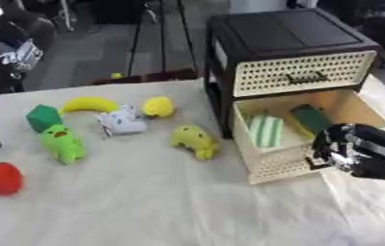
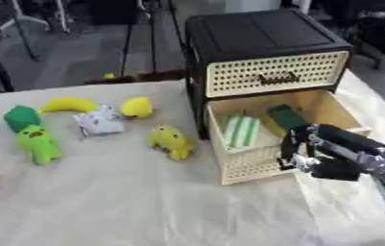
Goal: Pick up objects from table and place into drawer.
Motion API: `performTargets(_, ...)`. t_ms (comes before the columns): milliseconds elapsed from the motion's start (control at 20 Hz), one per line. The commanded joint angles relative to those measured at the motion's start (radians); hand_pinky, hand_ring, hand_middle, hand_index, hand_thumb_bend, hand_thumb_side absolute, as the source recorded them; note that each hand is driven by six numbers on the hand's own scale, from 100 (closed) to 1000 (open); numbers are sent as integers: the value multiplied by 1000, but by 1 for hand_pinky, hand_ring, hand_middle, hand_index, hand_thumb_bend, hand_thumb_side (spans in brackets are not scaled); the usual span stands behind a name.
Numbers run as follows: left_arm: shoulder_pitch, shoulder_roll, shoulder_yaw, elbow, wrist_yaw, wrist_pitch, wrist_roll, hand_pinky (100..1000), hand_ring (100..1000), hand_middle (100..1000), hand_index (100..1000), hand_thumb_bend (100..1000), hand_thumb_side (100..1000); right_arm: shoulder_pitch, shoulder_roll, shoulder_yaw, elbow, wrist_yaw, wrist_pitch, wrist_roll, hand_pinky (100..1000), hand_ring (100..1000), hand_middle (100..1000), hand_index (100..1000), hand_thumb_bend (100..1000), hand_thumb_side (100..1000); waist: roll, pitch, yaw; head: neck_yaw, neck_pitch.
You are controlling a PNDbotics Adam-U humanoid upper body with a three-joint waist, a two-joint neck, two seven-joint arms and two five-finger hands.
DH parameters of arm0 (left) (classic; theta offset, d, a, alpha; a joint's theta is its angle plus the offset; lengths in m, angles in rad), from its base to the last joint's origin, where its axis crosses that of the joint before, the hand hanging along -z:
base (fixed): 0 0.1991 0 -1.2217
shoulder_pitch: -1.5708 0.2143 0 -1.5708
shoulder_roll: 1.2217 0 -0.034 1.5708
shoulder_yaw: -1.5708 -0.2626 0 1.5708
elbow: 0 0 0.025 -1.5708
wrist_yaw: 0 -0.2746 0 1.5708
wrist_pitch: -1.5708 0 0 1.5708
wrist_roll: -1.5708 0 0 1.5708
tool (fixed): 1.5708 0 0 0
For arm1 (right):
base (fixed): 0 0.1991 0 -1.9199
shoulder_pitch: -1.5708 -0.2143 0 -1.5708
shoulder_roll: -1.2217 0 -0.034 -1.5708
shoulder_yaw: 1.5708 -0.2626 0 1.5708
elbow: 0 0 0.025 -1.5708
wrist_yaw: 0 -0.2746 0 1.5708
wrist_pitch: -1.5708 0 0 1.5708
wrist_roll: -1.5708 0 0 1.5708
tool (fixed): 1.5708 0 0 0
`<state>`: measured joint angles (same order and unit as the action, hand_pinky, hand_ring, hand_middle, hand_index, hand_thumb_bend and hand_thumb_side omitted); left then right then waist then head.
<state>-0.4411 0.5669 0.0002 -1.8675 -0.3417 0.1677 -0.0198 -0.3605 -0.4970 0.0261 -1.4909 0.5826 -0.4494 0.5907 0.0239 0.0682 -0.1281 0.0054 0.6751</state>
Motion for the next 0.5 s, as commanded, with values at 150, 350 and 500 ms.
performTargets(150, -4, 12, 29, -27, 7, 4, 17, 609, 597, 591, 714, 534, 790, -42, -14, 1, 55, 48, -4, -28, 475, 708, 736, 644, 100, 1000, 2, -12, 8, -8, 4)
performTargets(350, 4, 6, 36, -31, 10, 6, 25, 609, 597, 591, 714, 533, 790, -68, -14, 6, 101, 77, -11, -52, 489, 722, 744, 643, 100, 1000, 3, -14, 15, -12, 5)
performTargets(500, 10, 1, 42, -32, 11, 8, 30, 609, 597, 590, 713, 532, 790, -95, -14, 11, 137, 100, -16, -70, 510, 743, 759, 647, 100, 995, 5, -15, 22, -14, 7)
